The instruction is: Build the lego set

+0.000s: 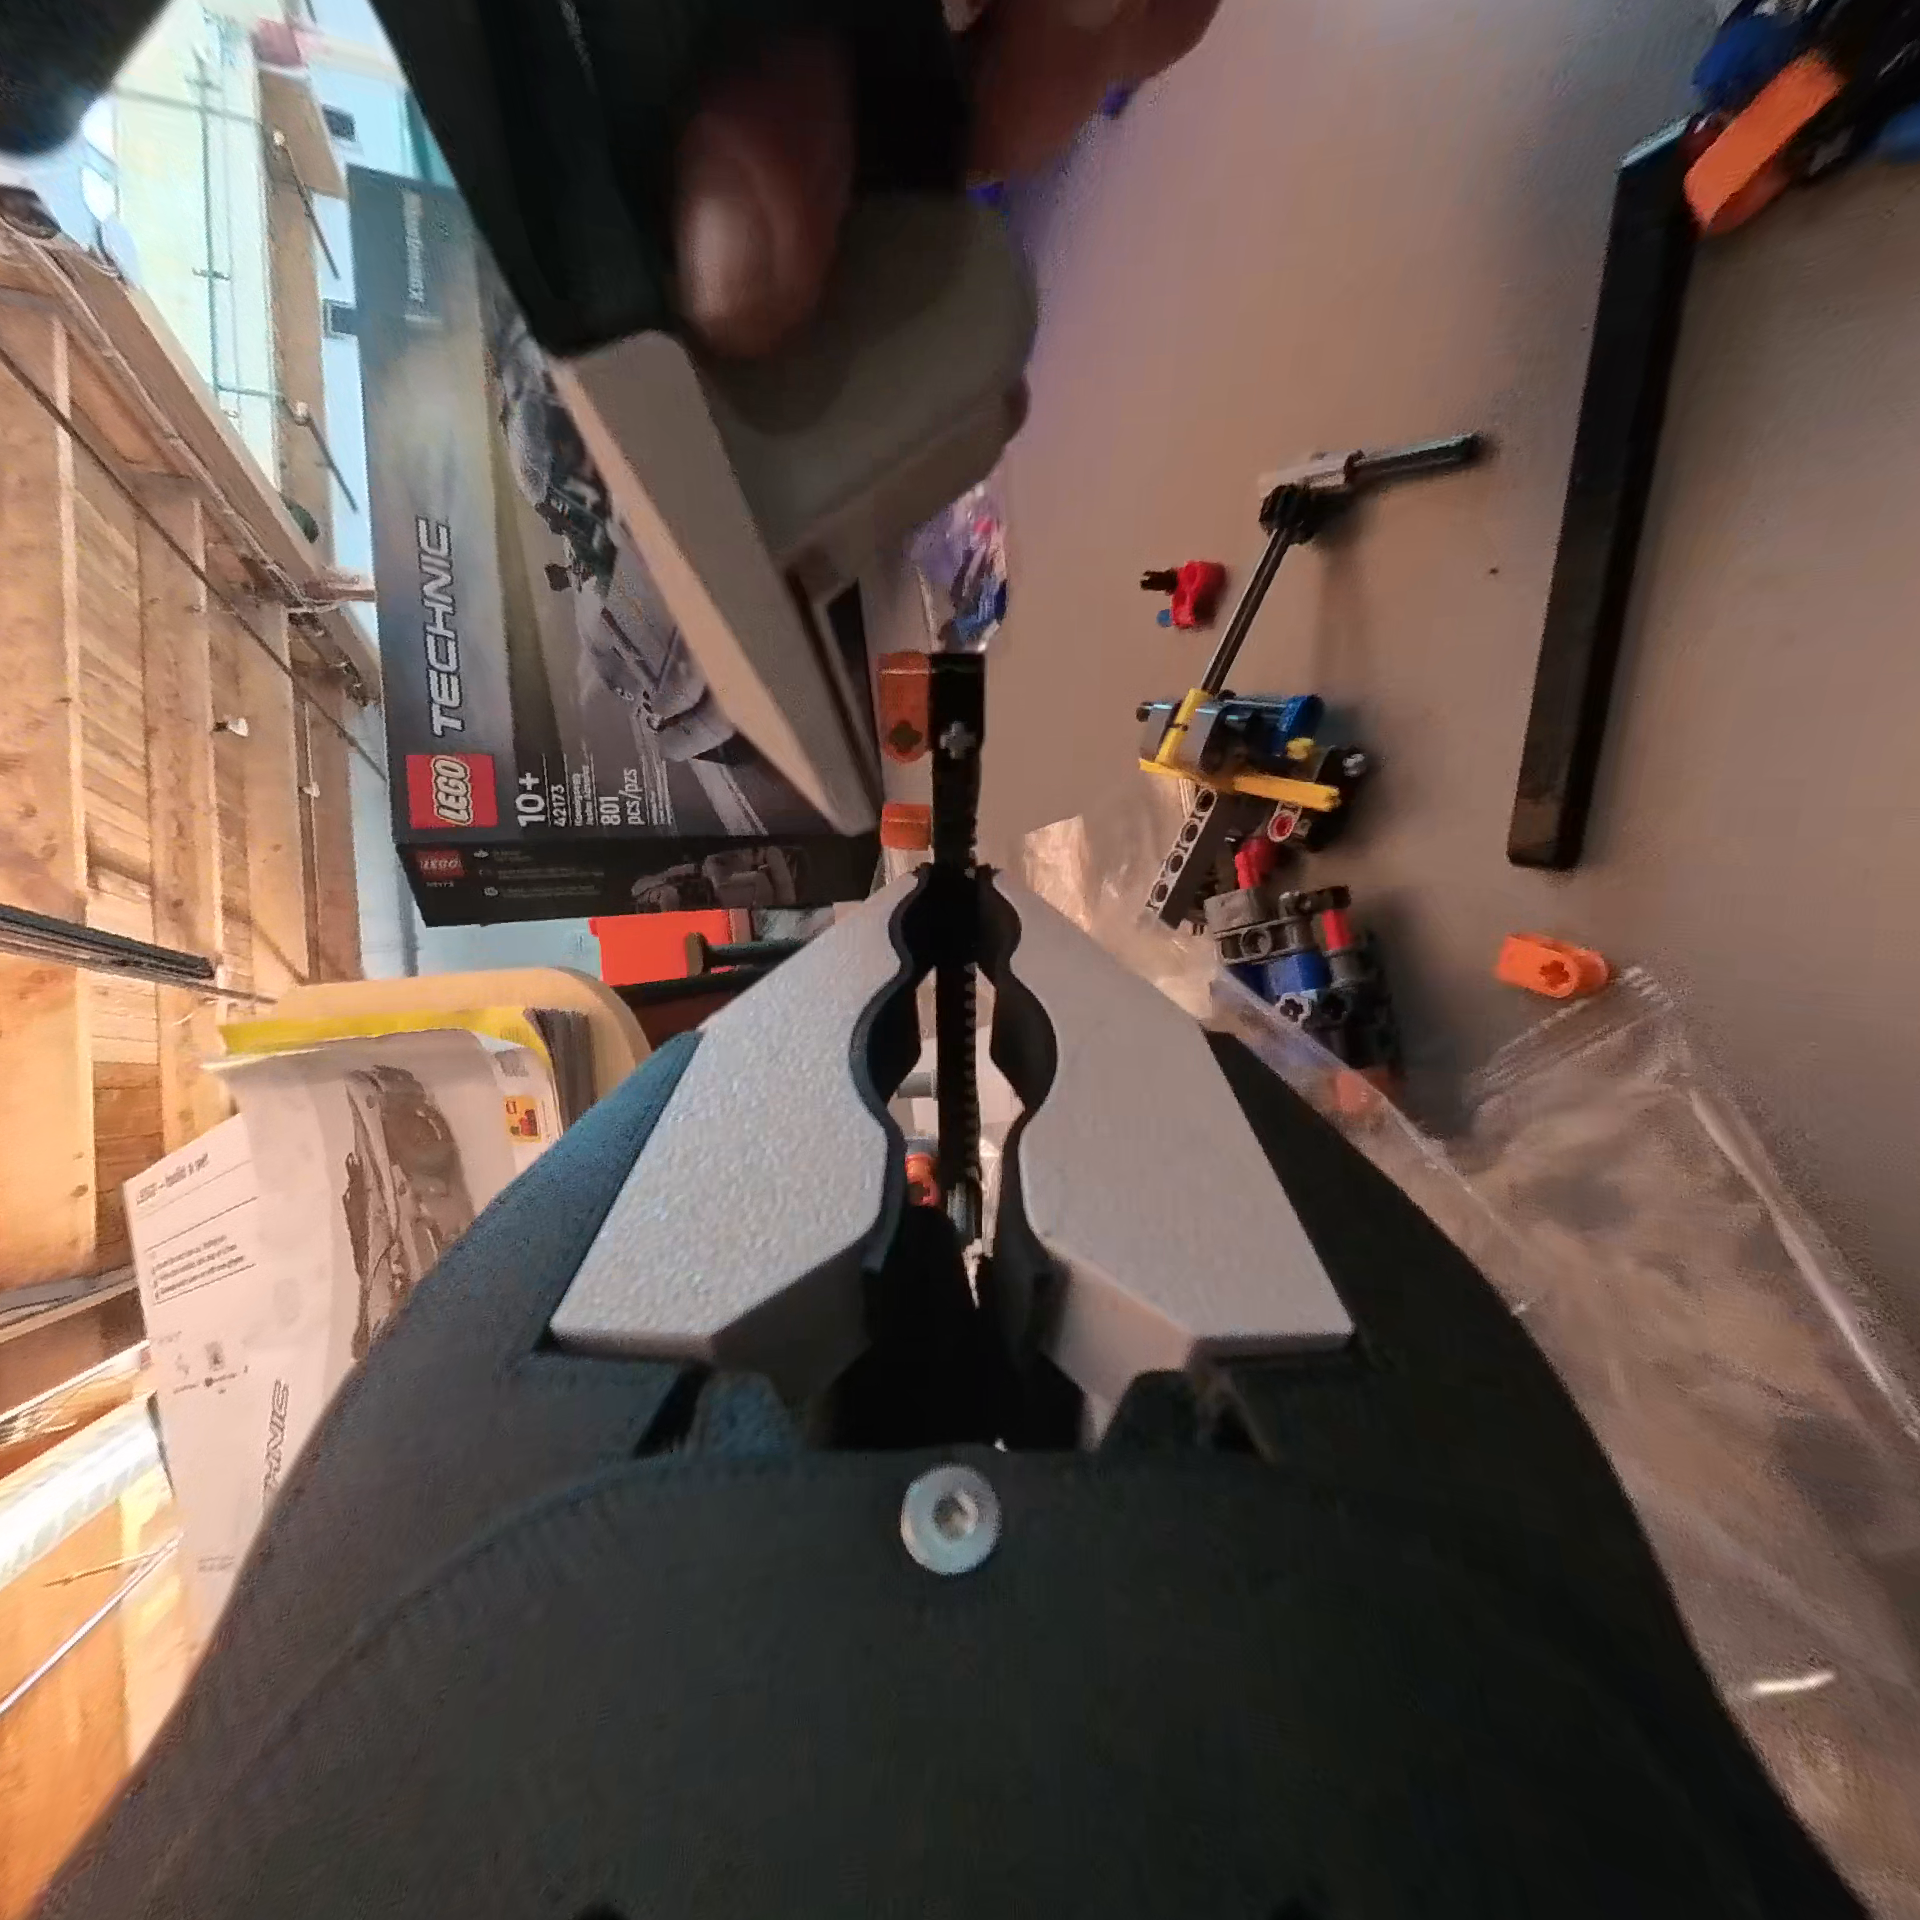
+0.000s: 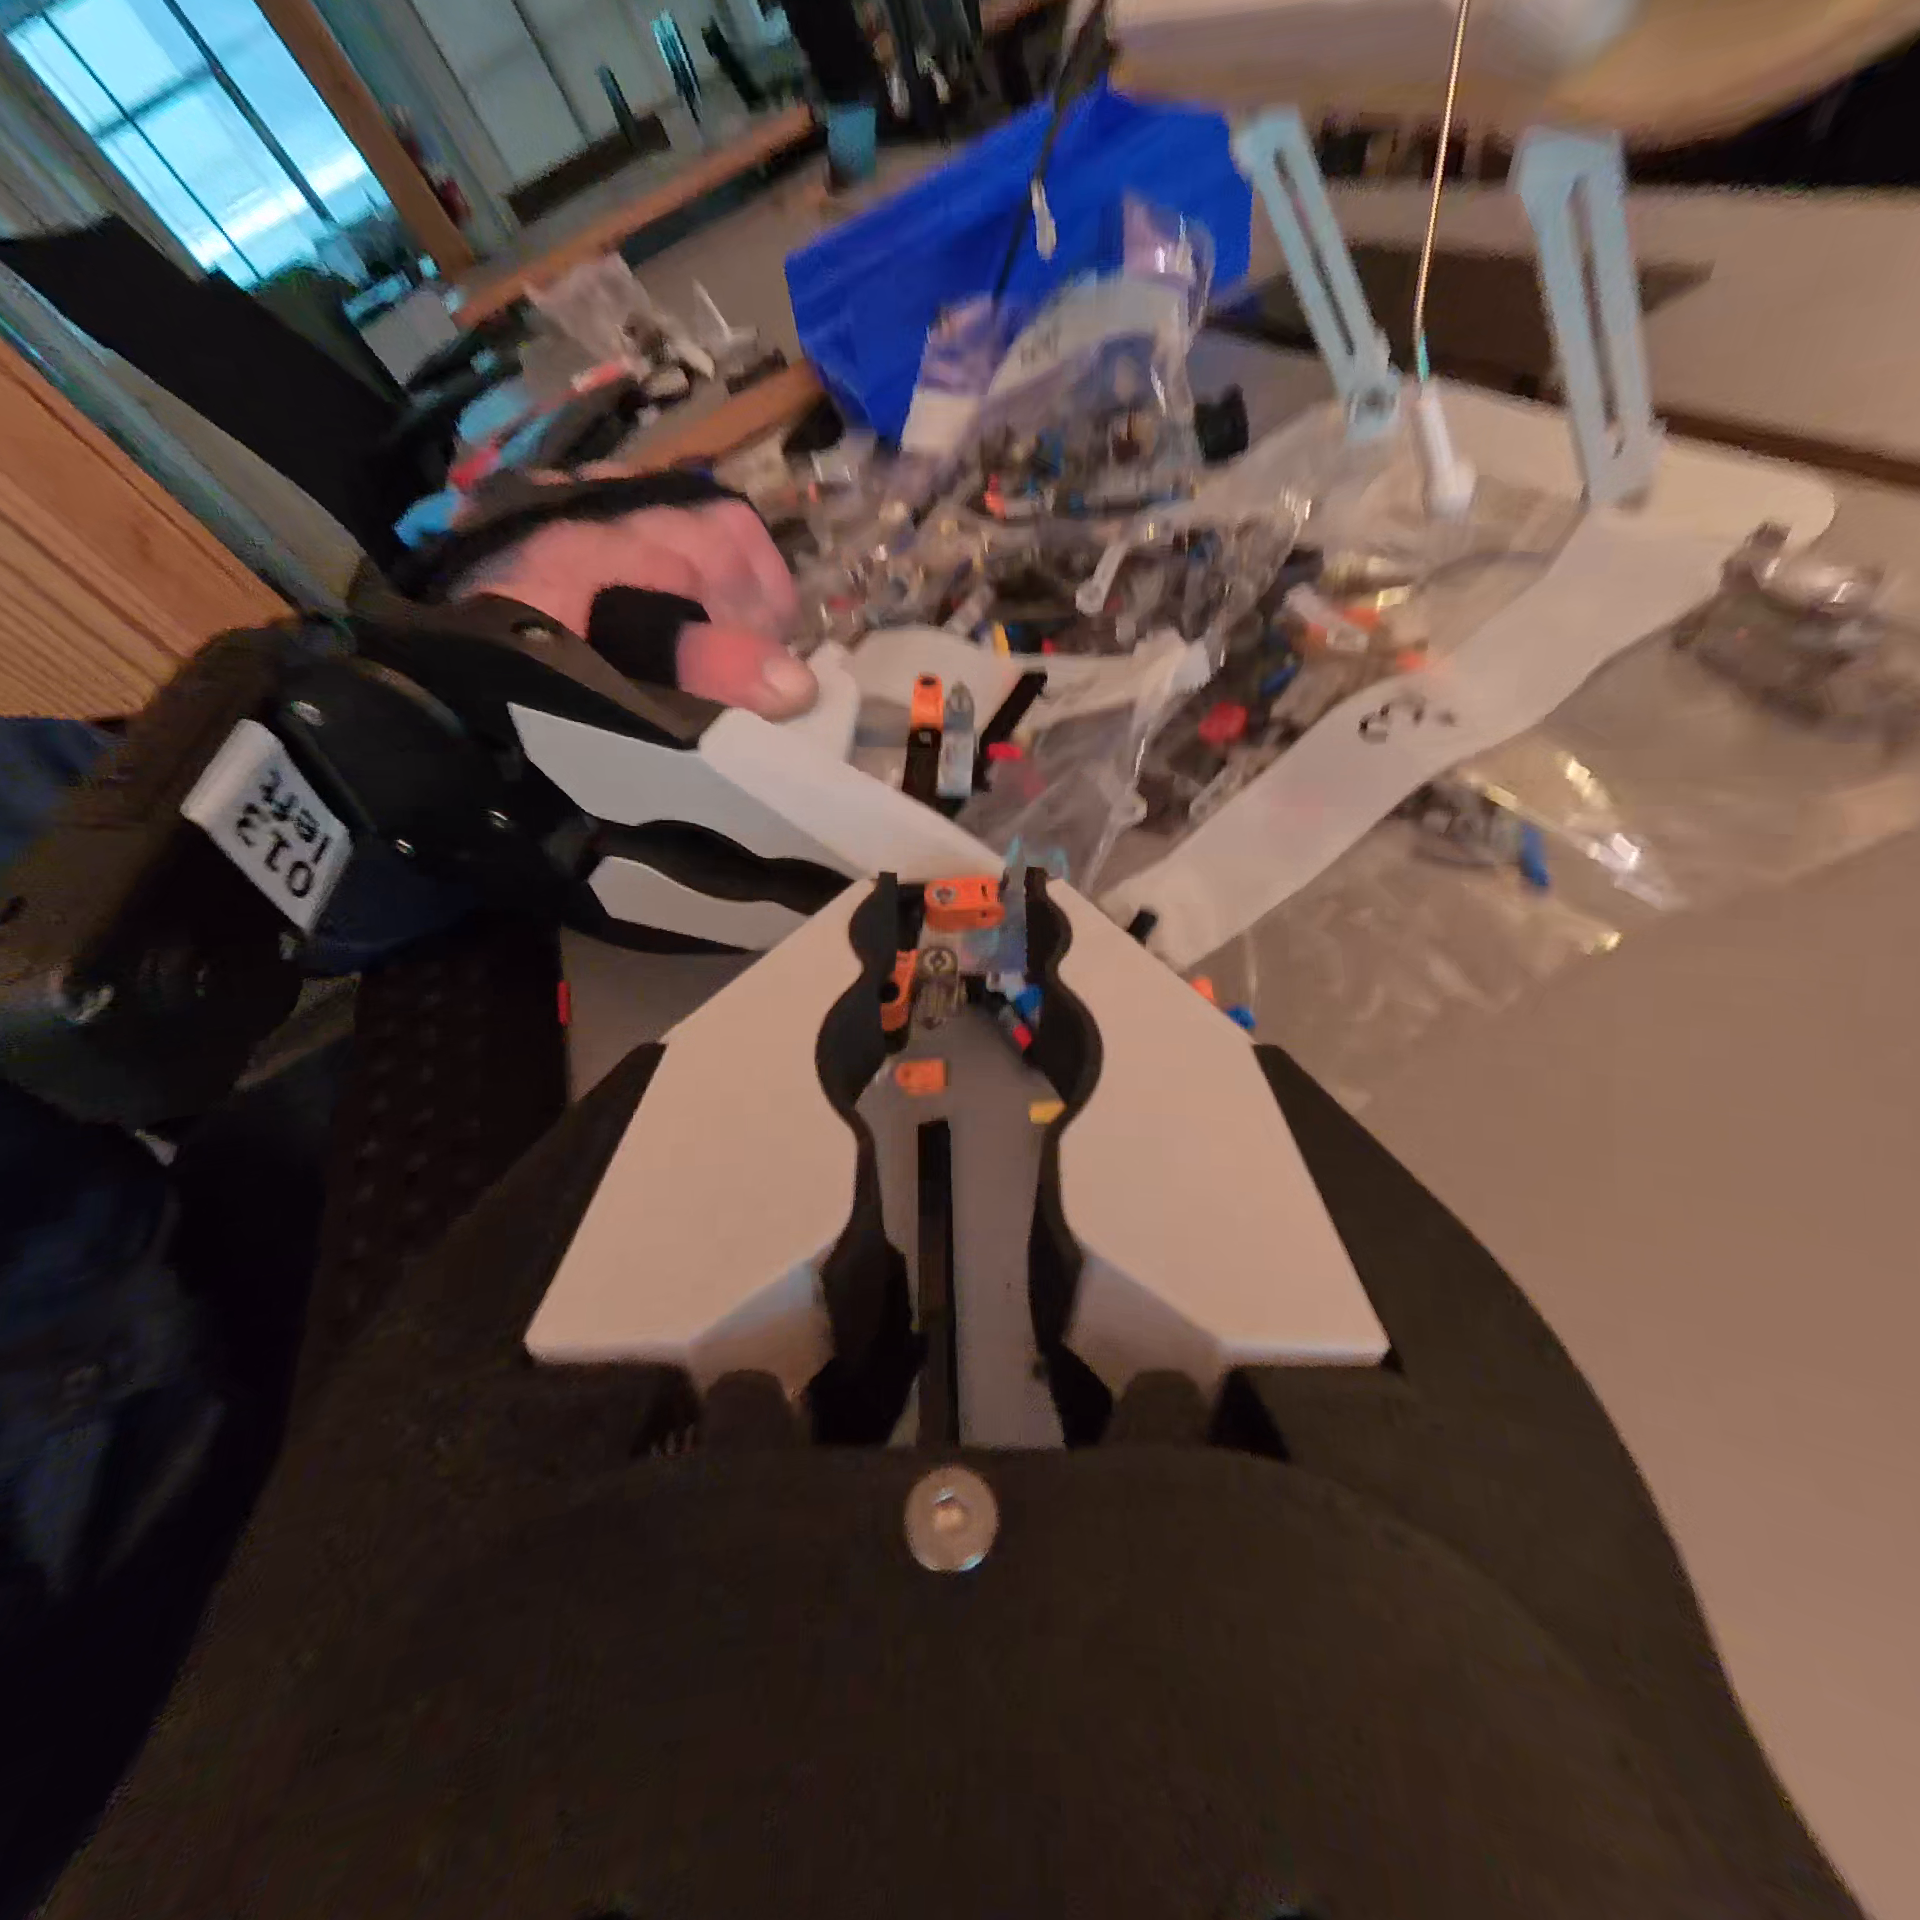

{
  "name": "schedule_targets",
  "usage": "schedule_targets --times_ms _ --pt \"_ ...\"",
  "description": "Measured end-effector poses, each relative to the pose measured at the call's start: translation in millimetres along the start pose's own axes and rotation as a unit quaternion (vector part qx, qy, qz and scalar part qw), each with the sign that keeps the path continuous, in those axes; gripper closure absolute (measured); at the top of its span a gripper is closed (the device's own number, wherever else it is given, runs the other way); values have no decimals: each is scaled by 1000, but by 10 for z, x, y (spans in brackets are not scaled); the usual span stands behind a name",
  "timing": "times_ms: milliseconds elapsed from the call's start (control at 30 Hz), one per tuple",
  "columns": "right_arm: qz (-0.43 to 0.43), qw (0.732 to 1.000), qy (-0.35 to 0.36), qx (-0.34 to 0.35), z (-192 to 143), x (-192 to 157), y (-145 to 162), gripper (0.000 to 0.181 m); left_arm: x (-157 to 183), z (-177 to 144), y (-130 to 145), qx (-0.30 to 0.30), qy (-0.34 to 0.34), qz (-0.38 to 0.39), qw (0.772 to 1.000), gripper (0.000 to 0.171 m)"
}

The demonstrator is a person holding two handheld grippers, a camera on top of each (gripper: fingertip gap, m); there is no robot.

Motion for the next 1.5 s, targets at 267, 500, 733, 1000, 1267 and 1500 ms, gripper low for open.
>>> schedule_targets --times_ms 267,500,733,1000,1267,1500 --pt "18 999 -11 -33 86 8 102 168 36 17 -20 -3 -2 15 1000 166" --pt "-18 999 36 -26 75 54 54 169 40 38 -15 -12 18 -25 999 166" --pt "-13 1000 16 16 68 12 -51 170 -13 -14 2 9 32 -68 997 165" --pt "-11 999 -16 36 58 -43 -82 170 -20 -67 -21 28 62 -100 993 165" --pt "-37 991 -43 120 -274 -162 -298 168 182 -56 -202 102 160 -141 972 166" --pt "11 998 -45 48 -157 3 -88 168 120 -163 -41 130 179 -177 959 166"
Point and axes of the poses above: each gripper's, where its closed fingertips meet, z out along the fingers, y out of its underside, x = y × z across the jaws, the point moved 1 cm from there along -z, back along the fingers, and after that the axes turned 10 degrees about -x, right-handed, at the moved point
